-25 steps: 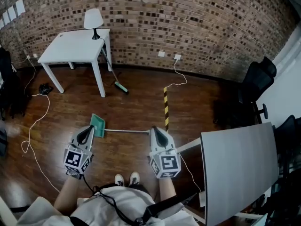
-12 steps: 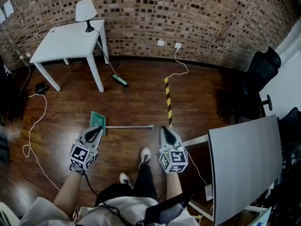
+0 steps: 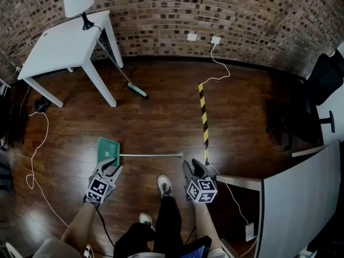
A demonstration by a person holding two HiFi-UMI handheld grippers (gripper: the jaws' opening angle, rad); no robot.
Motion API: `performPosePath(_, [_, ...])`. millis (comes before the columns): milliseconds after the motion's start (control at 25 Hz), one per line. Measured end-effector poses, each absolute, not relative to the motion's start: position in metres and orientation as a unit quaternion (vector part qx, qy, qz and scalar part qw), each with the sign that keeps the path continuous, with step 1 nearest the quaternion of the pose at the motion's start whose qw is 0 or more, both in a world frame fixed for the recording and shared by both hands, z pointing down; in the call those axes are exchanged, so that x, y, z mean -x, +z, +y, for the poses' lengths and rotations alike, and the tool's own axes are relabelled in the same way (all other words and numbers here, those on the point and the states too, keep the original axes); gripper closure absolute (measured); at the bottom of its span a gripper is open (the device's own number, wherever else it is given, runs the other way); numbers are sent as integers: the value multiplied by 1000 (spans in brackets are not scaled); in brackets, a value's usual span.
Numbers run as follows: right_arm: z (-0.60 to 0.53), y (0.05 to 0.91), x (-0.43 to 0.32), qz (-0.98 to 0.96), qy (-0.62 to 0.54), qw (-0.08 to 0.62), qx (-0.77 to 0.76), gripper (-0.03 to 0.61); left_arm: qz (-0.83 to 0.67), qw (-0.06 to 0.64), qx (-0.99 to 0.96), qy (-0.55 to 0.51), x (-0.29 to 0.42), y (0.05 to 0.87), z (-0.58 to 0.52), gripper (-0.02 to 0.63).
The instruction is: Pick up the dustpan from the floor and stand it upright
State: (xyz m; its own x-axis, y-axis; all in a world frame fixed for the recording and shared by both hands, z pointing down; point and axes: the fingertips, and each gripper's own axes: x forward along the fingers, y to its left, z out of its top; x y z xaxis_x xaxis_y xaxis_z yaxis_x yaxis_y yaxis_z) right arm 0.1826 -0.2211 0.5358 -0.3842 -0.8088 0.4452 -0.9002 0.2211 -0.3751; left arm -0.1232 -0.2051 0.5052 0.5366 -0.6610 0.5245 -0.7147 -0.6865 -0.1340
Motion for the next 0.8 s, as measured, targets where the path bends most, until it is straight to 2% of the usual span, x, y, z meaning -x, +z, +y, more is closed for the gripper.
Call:
performPosePath(240, [-265,756,-157,-765,410,42,-495,406,-291,63,-881,367,113,735,-249,444])
performPosePath(440, [-265,927,-138,-715,499,22,-489,405,-198,67,-853,477,132,918,-249,440])
performPosePath(560, [-263,1005,-122,-695,537,0,-478,405,-159,50,-840,516,139,994,-253,440])
performPosePath(800, [-283,1106,-107,-640,588,-121,-480,340,-44,-5,-826,562,124,1097,-265,410])
